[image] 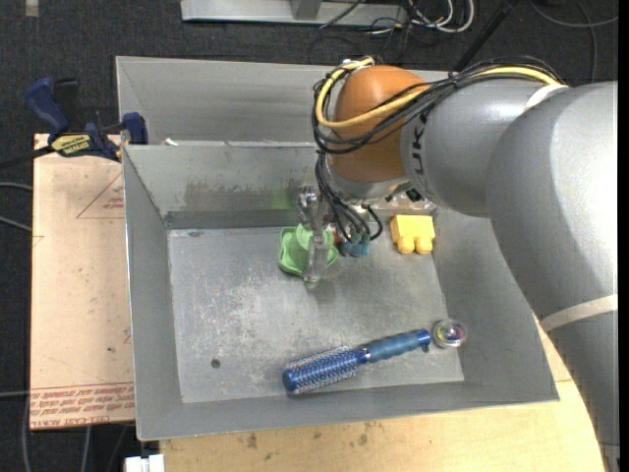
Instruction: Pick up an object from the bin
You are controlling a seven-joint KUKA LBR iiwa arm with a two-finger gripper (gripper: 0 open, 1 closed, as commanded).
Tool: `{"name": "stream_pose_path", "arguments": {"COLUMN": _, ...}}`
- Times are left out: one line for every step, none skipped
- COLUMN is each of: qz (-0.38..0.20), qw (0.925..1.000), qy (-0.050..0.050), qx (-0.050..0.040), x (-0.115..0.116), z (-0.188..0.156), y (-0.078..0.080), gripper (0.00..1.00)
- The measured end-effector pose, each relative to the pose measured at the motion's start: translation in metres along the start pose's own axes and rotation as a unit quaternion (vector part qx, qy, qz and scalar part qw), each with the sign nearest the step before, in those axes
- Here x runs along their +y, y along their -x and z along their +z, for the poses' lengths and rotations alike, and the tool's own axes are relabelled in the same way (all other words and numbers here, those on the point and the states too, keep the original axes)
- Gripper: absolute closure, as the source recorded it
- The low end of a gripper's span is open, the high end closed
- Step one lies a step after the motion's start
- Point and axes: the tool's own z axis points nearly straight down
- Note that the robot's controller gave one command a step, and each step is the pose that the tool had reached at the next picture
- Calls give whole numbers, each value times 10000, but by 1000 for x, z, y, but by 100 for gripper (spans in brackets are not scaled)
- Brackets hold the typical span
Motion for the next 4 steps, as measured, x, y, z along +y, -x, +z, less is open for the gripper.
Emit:
{"name": "stream_pose_path", "arguments": {"qz": 8, "qw": 10000, "qy": 10, "qx": -2, "x": 1, "z": -4, "y": 1, "gripper": 100}}
{"name": "stream_pose_path", "arguments": {"qz": 11, "qw": 10000, "qy": 7, "qx": 6, "x": 1, "z": -11, "y": -4, "gripper": 100}}
{"name": "stream_pose_path", "arguments": {"qz": -42, "qw": 9999, "qy": -19, "qx": 99, "x": 19, "z": -139, "y": -45, "gripper": 100}}
{"name": "stream_pose_path", "arguments": {"qz": 571, "qw": 9982, "qy": -32, "qx": 172, "x": 57, "z": -76, "y": -58, "gripper": 100}}
